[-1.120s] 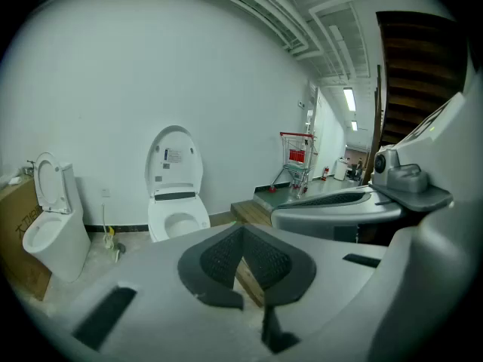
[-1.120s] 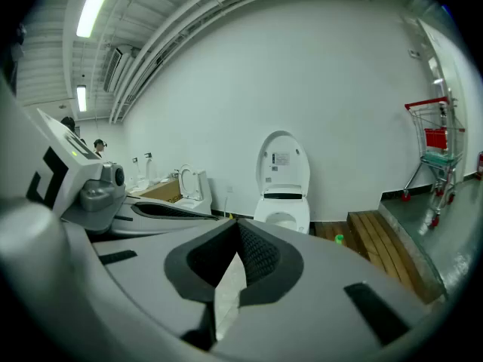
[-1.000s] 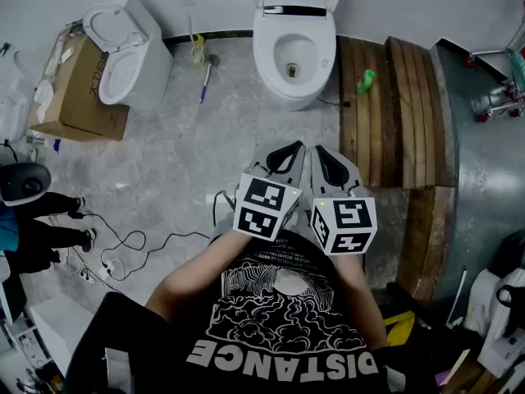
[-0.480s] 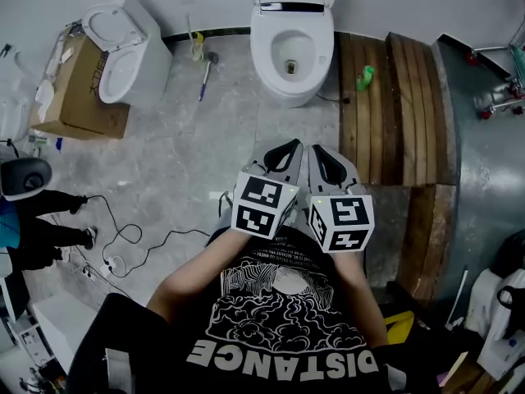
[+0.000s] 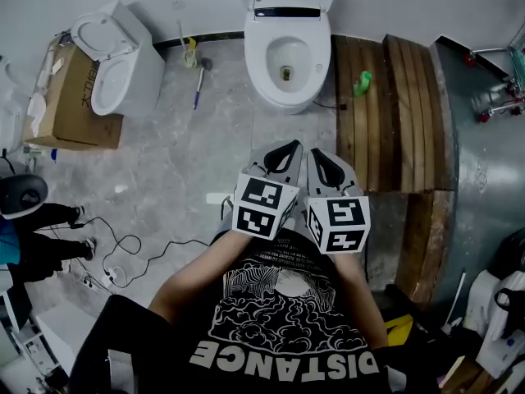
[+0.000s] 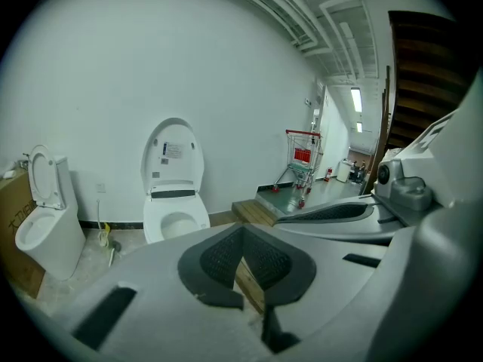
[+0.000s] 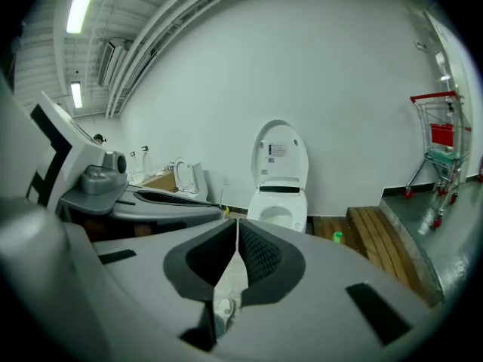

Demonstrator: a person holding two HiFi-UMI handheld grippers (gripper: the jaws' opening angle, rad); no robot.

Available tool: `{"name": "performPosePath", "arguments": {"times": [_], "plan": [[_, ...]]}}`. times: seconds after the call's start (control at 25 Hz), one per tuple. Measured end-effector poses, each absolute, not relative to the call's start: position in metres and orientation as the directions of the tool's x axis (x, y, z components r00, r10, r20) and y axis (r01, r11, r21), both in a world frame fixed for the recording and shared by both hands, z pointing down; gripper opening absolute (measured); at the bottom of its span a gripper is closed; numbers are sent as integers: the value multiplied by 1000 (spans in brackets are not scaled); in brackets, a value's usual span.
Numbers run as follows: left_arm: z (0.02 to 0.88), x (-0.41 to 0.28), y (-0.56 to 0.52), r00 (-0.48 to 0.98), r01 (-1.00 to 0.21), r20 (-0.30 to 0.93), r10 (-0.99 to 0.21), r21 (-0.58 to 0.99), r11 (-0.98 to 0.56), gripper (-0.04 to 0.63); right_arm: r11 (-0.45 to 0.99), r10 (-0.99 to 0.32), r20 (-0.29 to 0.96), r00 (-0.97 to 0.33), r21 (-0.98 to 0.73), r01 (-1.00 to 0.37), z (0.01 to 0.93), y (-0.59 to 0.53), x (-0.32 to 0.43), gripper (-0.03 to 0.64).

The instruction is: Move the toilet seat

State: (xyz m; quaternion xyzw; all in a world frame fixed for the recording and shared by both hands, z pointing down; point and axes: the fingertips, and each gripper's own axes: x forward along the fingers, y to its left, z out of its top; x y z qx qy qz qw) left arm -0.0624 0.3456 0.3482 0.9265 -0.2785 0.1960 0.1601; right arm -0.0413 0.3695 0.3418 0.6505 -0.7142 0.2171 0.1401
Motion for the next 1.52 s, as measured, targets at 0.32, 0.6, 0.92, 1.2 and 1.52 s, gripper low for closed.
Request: {"name": "performPosePath", "arguments": {"times": [0.32, 0.6, 0.92, 1.2, 1.52], "plan": [[361, -62, 269, 780, -553, 483, -398, 233, -800, 11, 15, -840, 537, -82, -127, -992, 355, 291, -38, 20], [370, -64, 205, 795, -523, 500, -343, 279, -806, 11, -32, -807, 588, -52, -131, -991, 368, 230, -41, 20], [388, -68, 154, 820, -484, 504, -269, 362, -797, 11, -74, -754, 655, -61, -177, -981, 392, 176, -54, 20], [425, -72, 118, 823, -481, 516, -237, 410, -775, 11, -107, -713, 700, -41, -166, -980, 424, 141, -52, 20], [480, -56, 92, 816, -487, 545, -194, 465, -739, 11, -127, -710, 700, -78, -237, -963, 474, 109, -34, 20]]}}
